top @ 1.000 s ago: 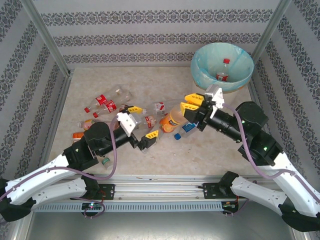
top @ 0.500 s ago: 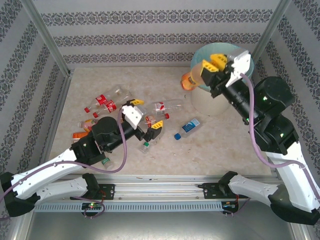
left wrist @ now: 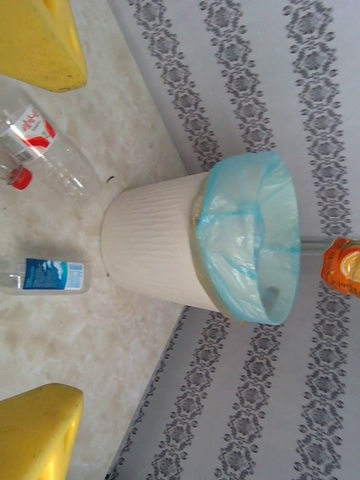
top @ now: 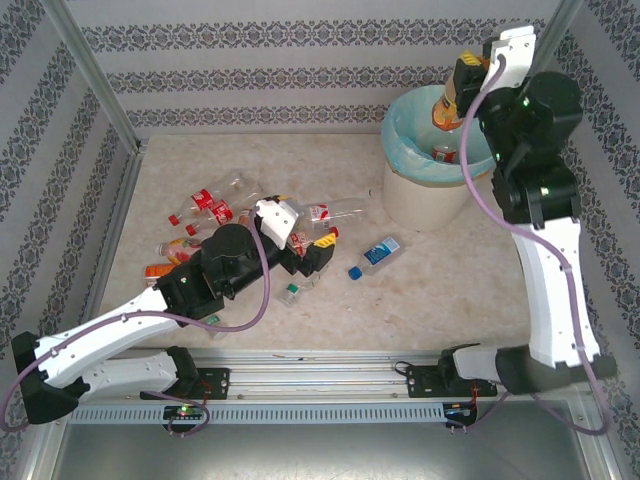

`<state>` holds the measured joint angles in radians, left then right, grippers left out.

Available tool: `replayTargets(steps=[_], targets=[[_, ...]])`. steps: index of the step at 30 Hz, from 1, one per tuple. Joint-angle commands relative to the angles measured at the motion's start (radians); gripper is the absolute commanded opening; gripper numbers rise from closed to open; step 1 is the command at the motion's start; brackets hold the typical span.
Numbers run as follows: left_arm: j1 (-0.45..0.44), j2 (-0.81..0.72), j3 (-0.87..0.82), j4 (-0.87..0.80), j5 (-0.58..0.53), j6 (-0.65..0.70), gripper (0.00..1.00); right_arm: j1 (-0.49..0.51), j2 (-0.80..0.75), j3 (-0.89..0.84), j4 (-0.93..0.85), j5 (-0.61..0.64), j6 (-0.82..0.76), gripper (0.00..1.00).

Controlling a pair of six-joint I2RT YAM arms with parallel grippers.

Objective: Put the plastic bottles in the bin

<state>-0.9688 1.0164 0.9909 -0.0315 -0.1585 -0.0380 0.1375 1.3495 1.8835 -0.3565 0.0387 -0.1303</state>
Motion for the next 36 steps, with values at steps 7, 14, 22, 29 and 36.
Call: replayTargets(steps=[7, 14, 22, 29, 36], targets=[[-0.004, 0.081, 0.093, -0.16, 0.013, -0.084, 1.0, -0.191, 0.212, 0.023, 0.096, -0.197, 0.157, 0.0], [-0.004, 0.103, 0.101, -0.172, 0.027, -0.119, 1.0, -0.203, 0.344, -0.012, 0.156, -0.284, 0.189, 0.0], [-0.004, 0.088, 0.084, -0.212, 0.008, -0.145, 1.0, -0.203, 0.471, -0.029, 0.141, -0.362, 0.085, 0.0], [-0.004, 0.083, 0.056, -0.215, -0.004, -0.164, 1.0, -0.203, 0.521, -0.078, 0.1, -0.344, 0.008, 0.06], [-0.004, 0.102, 0.057, -0.214, 0.007, -0.188, 0.99, -0.202, 0.531, -0.081, 0.054, -0.329, 0.044, 0.5]])
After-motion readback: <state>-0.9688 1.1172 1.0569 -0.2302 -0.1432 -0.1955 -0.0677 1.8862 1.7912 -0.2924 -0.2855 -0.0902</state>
